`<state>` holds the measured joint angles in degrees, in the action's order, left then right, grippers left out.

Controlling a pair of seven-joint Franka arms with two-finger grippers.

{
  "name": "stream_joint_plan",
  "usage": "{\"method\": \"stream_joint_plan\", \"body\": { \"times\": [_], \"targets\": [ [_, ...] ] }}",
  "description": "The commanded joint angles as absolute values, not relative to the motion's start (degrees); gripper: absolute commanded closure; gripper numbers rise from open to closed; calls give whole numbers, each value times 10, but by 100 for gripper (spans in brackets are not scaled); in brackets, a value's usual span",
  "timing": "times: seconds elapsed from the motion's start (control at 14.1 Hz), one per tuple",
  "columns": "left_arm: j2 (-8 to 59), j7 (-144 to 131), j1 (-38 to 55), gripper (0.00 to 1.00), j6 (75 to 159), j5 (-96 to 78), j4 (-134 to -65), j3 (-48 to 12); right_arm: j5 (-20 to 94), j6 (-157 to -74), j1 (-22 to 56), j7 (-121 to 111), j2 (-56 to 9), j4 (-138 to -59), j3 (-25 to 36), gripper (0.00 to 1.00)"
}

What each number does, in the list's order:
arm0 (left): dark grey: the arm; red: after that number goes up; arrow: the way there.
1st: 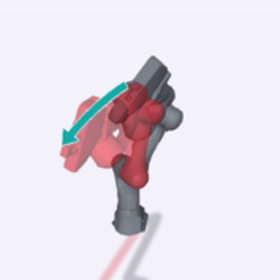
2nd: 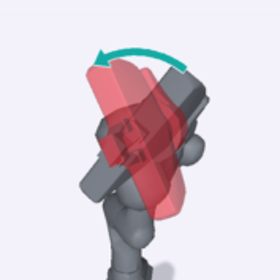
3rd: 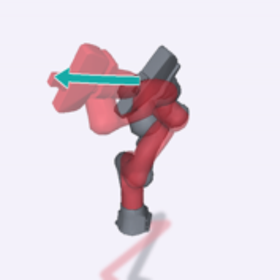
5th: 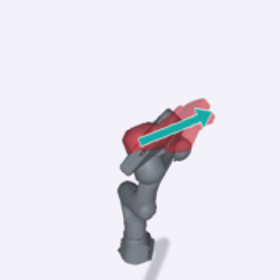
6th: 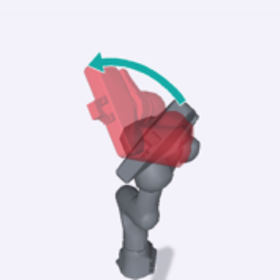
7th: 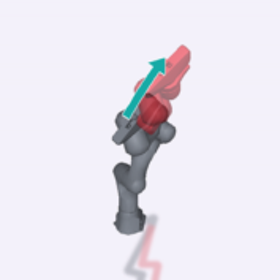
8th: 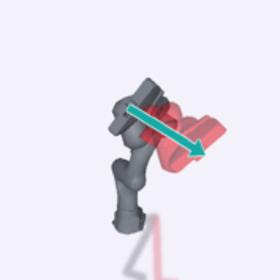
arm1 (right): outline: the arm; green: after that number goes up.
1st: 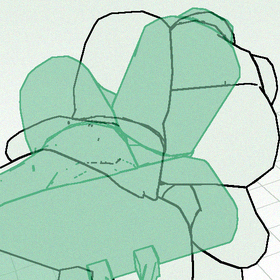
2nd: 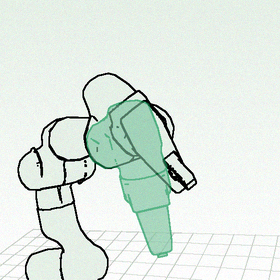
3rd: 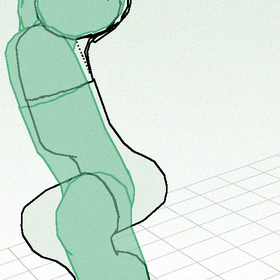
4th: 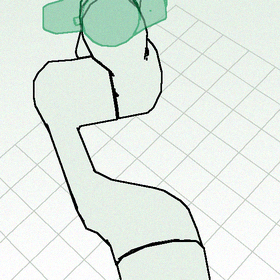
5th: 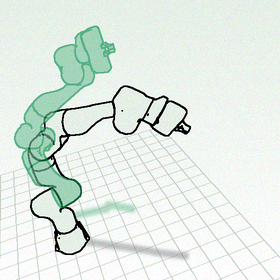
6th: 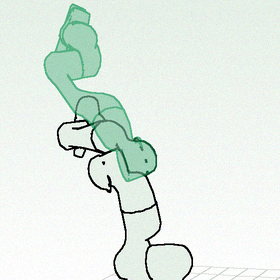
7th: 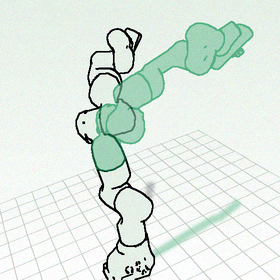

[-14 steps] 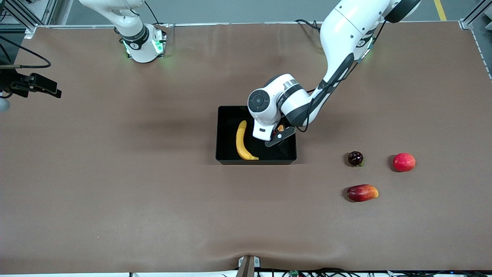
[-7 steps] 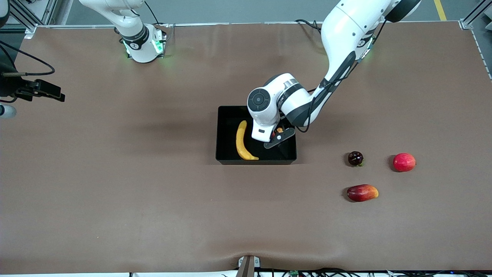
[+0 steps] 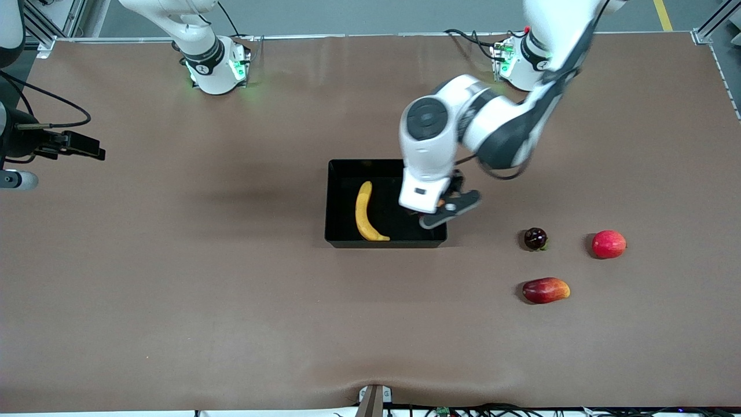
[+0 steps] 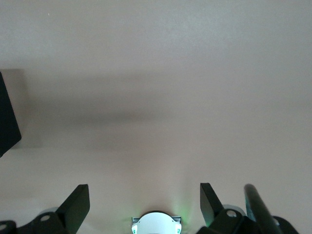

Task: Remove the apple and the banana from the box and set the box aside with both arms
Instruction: 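Lift the apple out of the tray and carry it beside the mangosteen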

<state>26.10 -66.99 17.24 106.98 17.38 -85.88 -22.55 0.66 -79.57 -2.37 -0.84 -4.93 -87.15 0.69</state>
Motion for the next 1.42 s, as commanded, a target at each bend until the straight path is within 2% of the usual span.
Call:
{"method": "stream_joint_plan", "body": {
  "times": [0.0,0.35,0.78,1.13,1.35],
  "targets": [
    [212,-570,116,100,1041,142,-870,-228,-2,-792,-33,-11,-46,-867,-3,0],
    [195,-399,11,100,1015,129,-869,-226,-2,-792,-33,-10,-47,-865,-3,0],
    [220,-201,-113,100,1027,139,-870,-221,-1,-791,-36,-11,-45,-866,-2,0],
    [266,-92,-170,100,1094,197,-871,-221,8,-794,-49,-13,-45,-863,-3,0],
    [311,-47,-193,100,1166,220,-871,-221,6,-793,-47,-11,-43,-862,-3,0]
  ]
}}
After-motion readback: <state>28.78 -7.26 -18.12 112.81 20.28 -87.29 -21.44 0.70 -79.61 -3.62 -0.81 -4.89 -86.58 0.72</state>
